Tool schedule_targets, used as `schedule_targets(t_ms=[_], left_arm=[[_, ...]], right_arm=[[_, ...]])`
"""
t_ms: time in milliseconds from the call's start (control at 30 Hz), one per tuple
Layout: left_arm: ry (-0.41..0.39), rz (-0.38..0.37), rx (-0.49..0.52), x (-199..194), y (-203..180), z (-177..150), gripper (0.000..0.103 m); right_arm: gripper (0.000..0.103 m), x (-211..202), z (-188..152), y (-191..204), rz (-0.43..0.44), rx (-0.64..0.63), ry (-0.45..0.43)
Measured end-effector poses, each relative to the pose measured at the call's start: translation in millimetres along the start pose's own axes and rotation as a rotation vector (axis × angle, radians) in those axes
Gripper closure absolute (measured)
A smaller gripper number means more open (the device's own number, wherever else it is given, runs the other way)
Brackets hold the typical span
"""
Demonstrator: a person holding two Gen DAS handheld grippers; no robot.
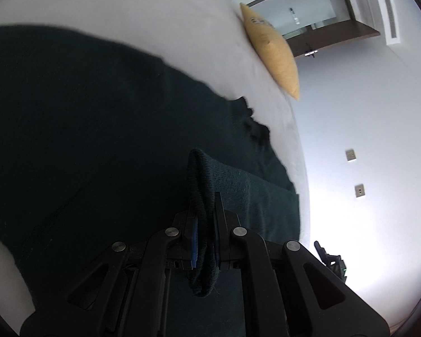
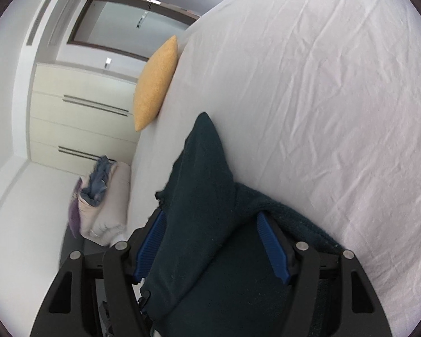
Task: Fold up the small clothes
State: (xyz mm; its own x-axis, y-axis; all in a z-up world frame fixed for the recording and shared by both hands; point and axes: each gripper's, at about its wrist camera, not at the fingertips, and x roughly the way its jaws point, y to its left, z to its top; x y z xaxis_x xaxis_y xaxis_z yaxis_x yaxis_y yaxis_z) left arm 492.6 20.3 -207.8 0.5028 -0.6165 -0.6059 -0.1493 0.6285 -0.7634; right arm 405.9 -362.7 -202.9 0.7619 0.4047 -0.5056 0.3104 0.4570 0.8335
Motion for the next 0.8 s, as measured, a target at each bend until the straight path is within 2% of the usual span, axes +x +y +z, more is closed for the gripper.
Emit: schedule_targets(t_ms=[67,267,367,433,533,600,733,800], left_arm=[[0.012,0.022,-0.008,12.9,3.5,-0.2,0.096],[0.017,0.046,0.019,33.8,-2.4,6.2,0.096],[0.016,0.046,0.029,39.8,-5.2,9.2,0.096],[0.005,0.045,0.050,38.9,-11.5,14.4,0.096],[-0.011,0.050,0.090,39.3,-27.5,20.5,0.096],[-0.032,0.054,0.113,43.5,-37.4,25.8,0.096],[-0.094,-0.005,0.150,44.8,-52.3,35.7,0.096],[-0.120,-0.002,0.191,48.6,-62.4,39.8,0.096]], right_arm=[[0.031,-1.8,-3.0,6.7,-0.018,-0.016,0.017],[0.031,-11.6,11.5,40.5,0.055,-0.122,0.012],[0.031,7.8,33.1,53.6,0.070,-0.181,0.056],[0.031,23.6,46.7,57.4,0.035,-0.204,0.074],[0.031,49.4,66.0,60.6,0.038,-0.216,0.105],[0.031,59.7,73.2,62.9,0.046,-0.215,0.106],[0.031,78.1,79.9,68.2,0.051,-0.231,0.122],[0.031,85.8,78.8,67.4,0.039,-0.240,0.137]])
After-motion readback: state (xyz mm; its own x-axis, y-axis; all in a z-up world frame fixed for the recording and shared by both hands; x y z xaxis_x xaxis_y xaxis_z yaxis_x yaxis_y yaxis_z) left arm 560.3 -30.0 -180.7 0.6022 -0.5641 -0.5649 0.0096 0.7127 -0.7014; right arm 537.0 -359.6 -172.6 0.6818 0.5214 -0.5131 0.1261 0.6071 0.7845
